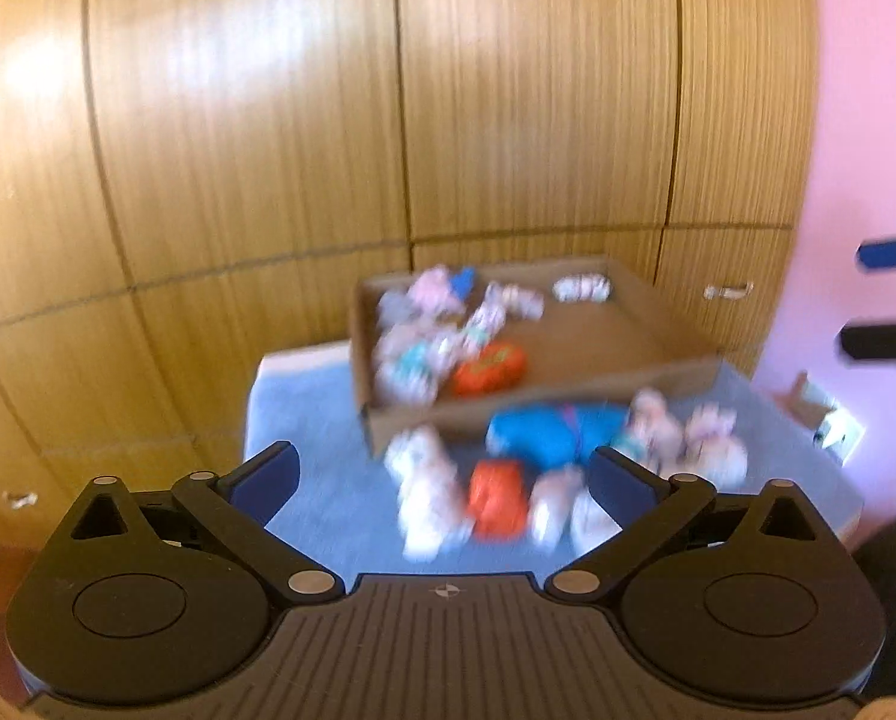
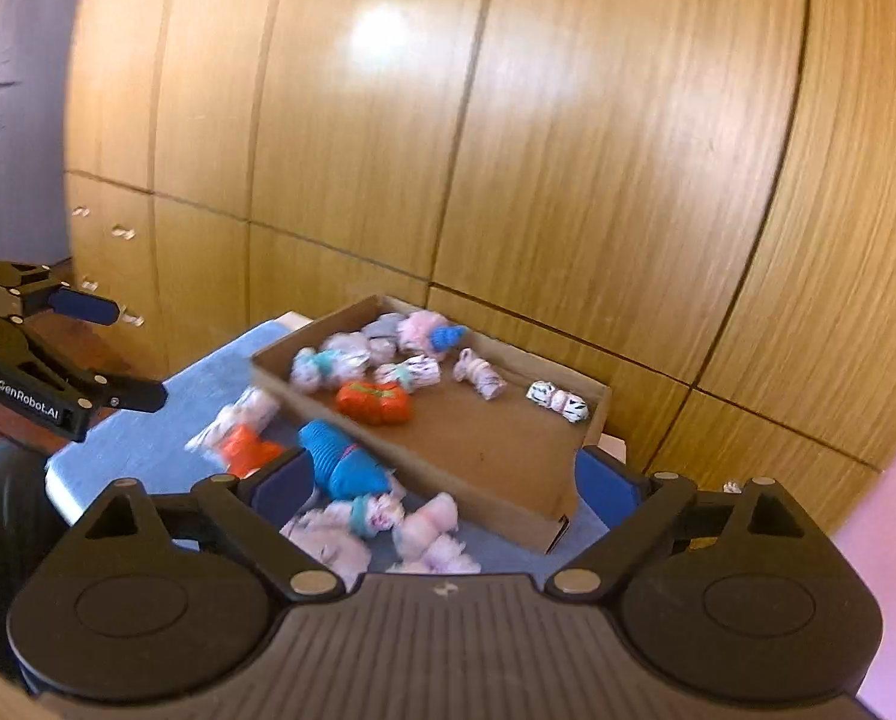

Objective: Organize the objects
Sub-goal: 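Withdraw both grippers from the tray back over the towel, then grasp the white grey-striped roll with the left gripper while the right grasps the white fluffy bundle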

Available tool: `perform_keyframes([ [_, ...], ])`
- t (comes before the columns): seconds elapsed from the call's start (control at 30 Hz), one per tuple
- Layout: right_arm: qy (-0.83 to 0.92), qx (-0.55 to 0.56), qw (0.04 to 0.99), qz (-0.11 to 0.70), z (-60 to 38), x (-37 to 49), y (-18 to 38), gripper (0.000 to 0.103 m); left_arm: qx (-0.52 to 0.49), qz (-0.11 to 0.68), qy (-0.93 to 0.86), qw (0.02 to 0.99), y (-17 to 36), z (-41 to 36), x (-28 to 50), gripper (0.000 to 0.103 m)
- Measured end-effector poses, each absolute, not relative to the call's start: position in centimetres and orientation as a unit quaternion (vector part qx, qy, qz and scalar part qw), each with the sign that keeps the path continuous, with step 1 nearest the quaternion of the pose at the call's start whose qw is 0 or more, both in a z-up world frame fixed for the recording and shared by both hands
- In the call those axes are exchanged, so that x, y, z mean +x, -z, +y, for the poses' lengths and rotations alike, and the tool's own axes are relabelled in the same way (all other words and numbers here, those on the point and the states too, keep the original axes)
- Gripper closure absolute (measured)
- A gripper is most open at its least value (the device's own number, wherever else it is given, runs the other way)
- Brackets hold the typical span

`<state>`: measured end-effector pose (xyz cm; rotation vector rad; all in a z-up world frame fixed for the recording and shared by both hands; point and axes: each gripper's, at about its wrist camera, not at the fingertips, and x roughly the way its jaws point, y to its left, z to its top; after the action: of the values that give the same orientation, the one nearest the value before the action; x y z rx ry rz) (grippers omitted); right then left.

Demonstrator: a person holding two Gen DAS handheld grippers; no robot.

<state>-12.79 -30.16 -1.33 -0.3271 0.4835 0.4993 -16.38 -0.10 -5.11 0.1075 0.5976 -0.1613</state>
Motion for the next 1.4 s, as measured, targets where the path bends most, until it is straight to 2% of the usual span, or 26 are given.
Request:
perform_keyframes([
  [0.17,-0.262,-0.17,0.922,0.23,-31.4,-14.9,2.8,0.006,0.065,0.305,0.068,0.948,7.7,1.1,-18.3,0.001],
  [0.3,-0.274,-0.221,0.909,0.221,-30.8,-15.1,5.4,0.006,0.07,0.312,0.054,0.946,9.2,1.7,-18.3,0.001],
  [0.57,-0.322,-0.243,0.881,0.247,-31.3,-8.7,10.3,0.01,0.12,0.314,0.043,0.941,11.5,1.8,-13.8,0.001],
  [0.67,-0.342,-0.254,0.87,0.25,-31.3,-6.7,11.4,0.01,0.099,0.324,0.047,0.94,12.2,2.6,-11.2,0.001],
  [0.8,-0.372,-0.266,0.856,0.24,-31.5,-5.3,12.1,0.01,0.071,0.33,0.058,0.939,12.8,3.3,-8.8,0.001],
  [1.07,-0.435,-0.233,0.83,0.26,-33.3,-3.5,12.6,0.011,0.098,0.336,0.09,0.932,12.6,2.4,-8.1,0.001],
  [1.23,-0.439,-0.248,0.828,0.243,-32.9,-3.8,12.5,0.014,0.099,0.333,0.093,0.933,12.7,3.0,-8.2,0.001],
  [1.4,-0.424,-0.275,0.823,0.26,-31.6,-5.1,11.8,0.014,0.095,0.32,0.122,0.935,12.3,3.8,-8.0,0.0],
])
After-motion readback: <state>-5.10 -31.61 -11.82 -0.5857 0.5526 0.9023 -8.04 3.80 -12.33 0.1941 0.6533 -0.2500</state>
